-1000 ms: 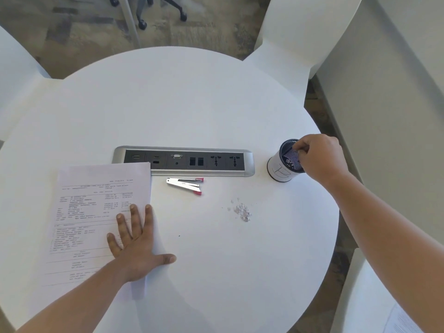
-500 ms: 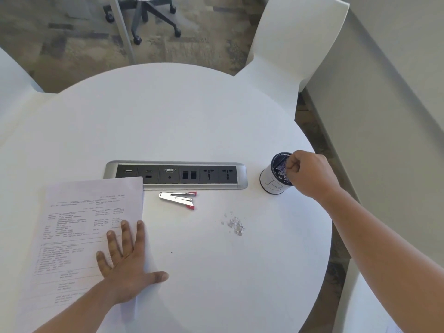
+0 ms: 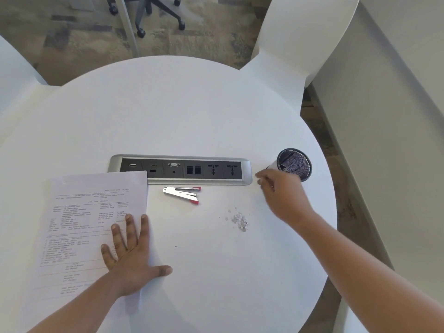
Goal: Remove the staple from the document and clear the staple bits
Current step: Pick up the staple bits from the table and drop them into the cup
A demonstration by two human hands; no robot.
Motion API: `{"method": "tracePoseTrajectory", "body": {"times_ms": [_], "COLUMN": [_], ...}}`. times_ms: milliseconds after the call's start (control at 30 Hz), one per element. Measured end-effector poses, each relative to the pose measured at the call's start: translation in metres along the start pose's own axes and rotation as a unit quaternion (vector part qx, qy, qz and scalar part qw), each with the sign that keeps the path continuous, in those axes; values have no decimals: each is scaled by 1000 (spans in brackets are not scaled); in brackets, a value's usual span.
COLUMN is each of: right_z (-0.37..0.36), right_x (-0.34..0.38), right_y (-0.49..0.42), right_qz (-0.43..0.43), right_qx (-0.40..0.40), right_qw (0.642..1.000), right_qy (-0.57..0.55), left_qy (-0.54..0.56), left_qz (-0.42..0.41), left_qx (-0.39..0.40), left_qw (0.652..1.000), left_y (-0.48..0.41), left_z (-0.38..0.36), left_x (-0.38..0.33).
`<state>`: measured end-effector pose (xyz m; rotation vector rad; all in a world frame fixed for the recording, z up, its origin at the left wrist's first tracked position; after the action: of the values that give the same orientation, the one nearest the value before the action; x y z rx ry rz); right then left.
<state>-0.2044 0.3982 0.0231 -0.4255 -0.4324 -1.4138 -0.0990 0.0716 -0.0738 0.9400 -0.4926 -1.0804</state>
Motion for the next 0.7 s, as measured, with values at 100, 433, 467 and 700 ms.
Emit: {"method": "tracePoseTrajectory", "body": {"times_ms": [100,433,467,700], "right_z": [-39,-79,-80,-88], "right_x": [-7,-21,-18,11], "right_y": [8,14,18,81], "right_qz": [-4,-28,-25,96], "right_qx": [96,147,145,172], "right_qw": [993,976,976,966], "right_qy": [61,161,163,167], "left_qy": [0,-3,-3,-6], "left_qz": [0,-2,0,-3], "left_qx": [1,-3,-3,-5], "left_qw": [1000,1000,1000,1000], "left_y": [1,2,2,2], "left_z": [0,1,1,1], "left_x": [0,0,0,-1]}}
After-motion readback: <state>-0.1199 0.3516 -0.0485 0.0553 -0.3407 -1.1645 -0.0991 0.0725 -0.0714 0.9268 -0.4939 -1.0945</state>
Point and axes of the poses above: each hand's wrist, its own y-axis away from the middle knuckle, its own z-axis out of the back of the hand, x = y × z, the point moved 4 cm from there along -y, towards the middle knuckle, and after that the axes turned 10 degrees about z, right-handed, at the moved point
